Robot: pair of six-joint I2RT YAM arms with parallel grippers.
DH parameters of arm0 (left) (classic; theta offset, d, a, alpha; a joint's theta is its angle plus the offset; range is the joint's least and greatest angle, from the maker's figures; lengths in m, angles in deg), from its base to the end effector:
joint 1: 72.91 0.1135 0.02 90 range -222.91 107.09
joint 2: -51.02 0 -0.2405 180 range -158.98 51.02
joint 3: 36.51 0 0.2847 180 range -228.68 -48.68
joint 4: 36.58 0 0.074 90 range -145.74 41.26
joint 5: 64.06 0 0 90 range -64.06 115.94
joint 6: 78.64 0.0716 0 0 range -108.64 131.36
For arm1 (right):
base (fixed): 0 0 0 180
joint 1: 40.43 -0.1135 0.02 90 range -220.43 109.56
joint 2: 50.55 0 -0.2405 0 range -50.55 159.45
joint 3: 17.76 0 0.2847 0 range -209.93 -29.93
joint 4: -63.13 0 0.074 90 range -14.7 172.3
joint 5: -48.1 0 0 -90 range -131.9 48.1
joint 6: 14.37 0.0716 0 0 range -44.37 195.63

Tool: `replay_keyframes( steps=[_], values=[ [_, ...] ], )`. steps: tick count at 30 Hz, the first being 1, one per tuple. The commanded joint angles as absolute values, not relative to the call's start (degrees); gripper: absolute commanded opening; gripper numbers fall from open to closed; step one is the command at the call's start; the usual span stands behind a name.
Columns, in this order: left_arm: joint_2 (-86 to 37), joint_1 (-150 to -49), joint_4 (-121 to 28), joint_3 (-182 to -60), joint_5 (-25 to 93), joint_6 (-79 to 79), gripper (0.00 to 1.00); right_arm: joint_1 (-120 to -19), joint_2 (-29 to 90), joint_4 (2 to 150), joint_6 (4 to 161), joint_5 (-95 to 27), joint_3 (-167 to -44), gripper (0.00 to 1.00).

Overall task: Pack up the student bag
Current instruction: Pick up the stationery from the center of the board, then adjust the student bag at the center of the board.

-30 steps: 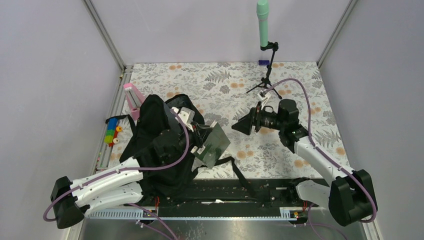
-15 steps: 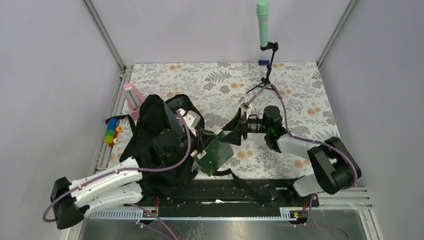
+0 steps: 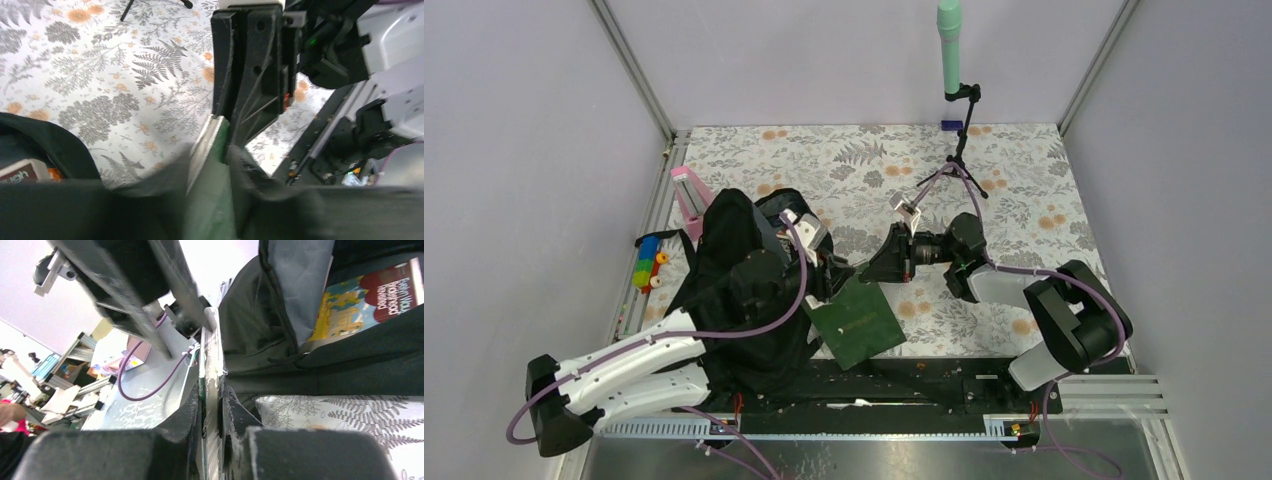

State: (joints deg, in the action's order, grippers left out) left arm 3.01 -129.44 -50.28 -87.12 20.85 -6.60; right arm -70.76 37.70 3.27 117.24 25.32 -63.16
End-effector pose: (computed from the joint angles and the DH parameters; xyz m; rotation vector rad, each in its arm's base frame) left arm 0.1631 -0.2352 0.2772 0.5456 1.7635 -0.8534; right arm 0.2417 0.2179 0.1900 -1.0217 1.3911 1.7100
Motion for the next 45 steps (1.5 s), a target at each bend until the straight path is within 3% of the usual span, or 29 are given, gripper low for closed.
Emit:
replay_keyframes(
  steps=[1, 3, 5, 13, 17, 24, 25, 26, 30, 32, 45],
  values=[
    [1.84, -129.46, -58.40, -97.49, 14.13, -7.13, 0.63, -69.20, 32.11, 1.13, 116.66, 19.59, -63.38, 0.00],
    [0.89, -128.56, -65.04, -101.90, 10.80, -8.48, 0.92, -68.10, 27.87, 10.22, 112.73, 16.50, -63.69, 0.00],
    [-0.20, -127.18, -71.72, -106.38, 6.70, -10.95, 0.98, -67.11, 22.49, 20.93, 107.77, 12.06, -63.97, 0.00],
    [-7.07, -117.21, -96.07, -121.29, -10.92, -18.98, 0.99, -64.69, 1.34, 57.22, 93.74, -7.05, -66.51, 0.00],
    [-10.77, -108.34, -96.21, -120.57, -8.20, -20.00, 0.99, -64.69, -6.22, 64.91, 90.74, -12.75, -66.38, 0.00],
    [-22.26, -103.41, -91.41, -121.52, -12.80, -17.27, 0.99, -64.72, -14.61, 74.63, 88.49, -17.06, -66.95, 0.00],
    [-23.74, -102.72, -90.69, -121.88, -11.85, -16.40, 0.97, -64.72, -15.81, 76.57, 88.19, -17.89, -67.04, 0.00],
    [-25.22, -102.34, -89.88, -122.23, -10.80, -15.50, 0.87, -64.71, -16.93, 78.34, 88.00, -18.98, -67.15, 0.00],
    [-26.88, -102.34, -82.62, -121.15, -2.28, -9.56, 0.17, -64.80, -21.58, 86.12, 86.39, -23.21, -68.97, 0.00],
    [-25.80, -102.47, -77.40, -119.74, 5.57, -5.24, 0.00, -64.77, -23.86, 89.72, 85.87, -26.21, -70.35, 0.00],
    [-31.87, -109.02, -63.17, -127.01, 47.13, 7.88, 0.00, -64.70, -32.87, 101.59, 85.02, -31.87, -74.33, 0.00]
  ],
)
